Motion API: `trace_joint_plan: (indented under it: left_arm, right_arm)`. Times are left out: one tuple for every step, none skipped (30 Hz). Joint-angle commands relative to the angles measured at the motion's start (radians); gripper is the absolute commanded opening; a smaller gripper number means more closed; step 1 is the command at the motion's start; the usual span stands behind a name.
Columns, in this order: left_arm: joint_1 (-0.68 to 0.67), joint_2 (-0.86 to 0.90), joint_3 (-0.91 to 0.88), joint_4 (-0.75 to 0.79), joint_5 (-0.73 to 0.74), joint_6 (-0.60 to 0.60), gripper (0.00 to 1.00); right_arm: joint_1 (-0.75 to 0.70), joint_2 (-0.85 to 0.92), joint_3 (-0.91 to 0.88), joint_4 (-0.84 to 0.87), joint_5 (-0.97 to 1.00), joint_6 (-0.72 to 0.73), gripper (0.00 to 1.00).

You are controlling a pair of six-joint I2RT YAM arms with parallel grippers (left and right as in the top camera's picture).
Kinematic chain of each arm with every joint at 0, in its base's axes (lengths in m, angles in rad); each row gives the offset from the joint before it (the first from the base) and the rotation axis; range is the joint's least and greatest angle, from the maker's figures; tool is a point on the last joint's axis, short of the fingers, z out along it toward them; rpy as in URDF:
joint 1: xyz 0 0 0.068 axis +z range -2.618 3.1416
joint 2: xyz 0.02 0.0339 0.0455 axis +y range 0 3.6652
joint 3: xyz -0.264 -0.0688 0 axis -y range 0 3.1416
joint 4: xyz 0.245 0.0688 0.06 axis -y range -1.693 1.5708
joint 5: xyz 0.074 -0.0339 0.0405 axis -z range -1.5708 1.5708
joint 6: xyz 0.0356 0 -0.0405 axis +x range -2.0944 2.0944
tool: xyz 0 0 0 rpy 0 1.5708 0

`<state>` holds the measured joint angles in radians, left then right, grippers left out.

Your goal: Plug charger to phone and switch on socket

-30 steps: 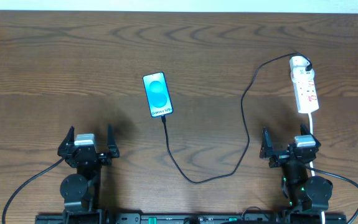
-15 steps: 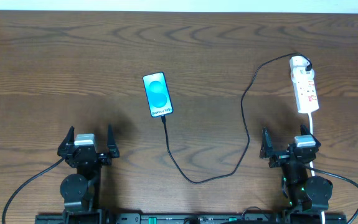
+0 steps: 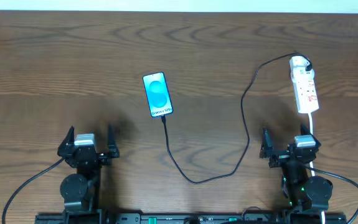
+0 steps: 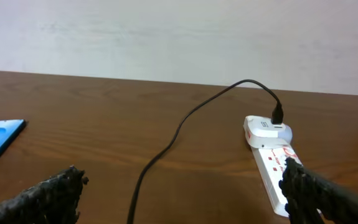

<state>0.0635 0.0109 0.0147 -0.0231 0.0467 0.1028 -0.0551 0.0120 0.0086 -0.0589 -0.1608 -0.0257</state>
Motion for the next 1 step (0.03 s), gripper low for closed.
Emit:
trace_joint_plan:
  left_arm:
    - [-0.004,-0.006,-0.011,-0.047,-0.014,0.009,0.98]
  right_arm:
    - [-0.003,-0.006,-0.003,-0.002,-0.003,0.013,0.99]
